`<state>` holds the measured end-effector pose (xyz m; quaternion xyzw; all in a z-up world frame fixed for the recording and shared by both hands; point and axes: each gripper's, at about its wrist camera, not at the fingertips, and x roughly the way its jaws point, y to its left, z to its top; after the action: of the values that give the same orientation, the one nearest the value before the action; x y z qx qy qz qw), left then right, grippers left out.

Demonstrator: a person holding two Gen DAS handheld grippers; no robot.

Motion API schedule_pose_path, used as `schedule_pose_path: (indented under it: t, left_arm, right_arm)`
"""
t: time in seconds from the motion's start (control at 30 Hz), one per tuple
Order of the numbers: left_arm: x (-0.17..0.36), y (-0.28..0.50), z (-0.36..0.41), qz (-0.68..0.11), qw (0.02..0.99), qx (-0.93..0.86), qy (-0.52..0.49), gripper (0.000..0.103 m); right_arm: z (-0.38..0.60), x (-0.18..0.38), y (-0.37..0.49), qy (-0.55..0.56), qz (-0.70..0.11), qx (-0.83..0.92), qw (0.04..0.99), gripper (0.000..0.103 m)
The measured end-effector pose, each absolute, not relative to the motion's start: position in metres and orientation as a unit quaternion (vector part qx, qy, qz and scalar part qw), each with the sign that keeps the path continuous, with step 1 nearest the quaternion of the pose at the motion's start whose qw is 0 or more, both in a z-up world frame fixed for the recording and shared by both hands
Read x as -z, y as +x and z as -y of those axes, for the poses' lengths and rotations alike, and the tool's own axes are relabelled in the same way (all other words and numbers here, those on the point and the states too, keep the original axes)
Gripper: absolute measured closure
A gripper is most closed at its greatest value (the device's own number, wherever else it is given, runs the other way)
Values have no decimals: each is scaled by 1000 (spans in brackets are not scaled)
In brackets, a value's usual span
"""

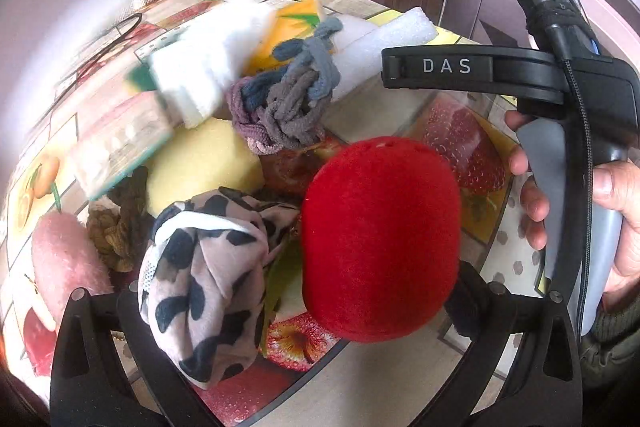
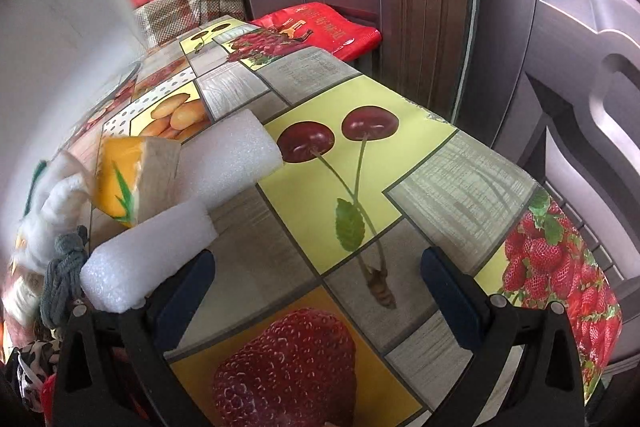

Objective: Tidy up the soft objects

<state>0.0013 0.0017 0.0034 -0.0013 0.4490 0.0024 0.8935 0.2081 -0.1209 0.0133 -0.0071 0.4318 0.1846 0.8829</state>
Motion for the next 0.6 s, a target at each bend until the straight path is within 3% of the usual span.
schedule_pose_path:
  t: [0.6]
  left_arm:
    - [-3,1,-1,-449,894,-2,-1,1]
  right_arm:
    - [122,-10,210,-4,-433,-187,882,0]
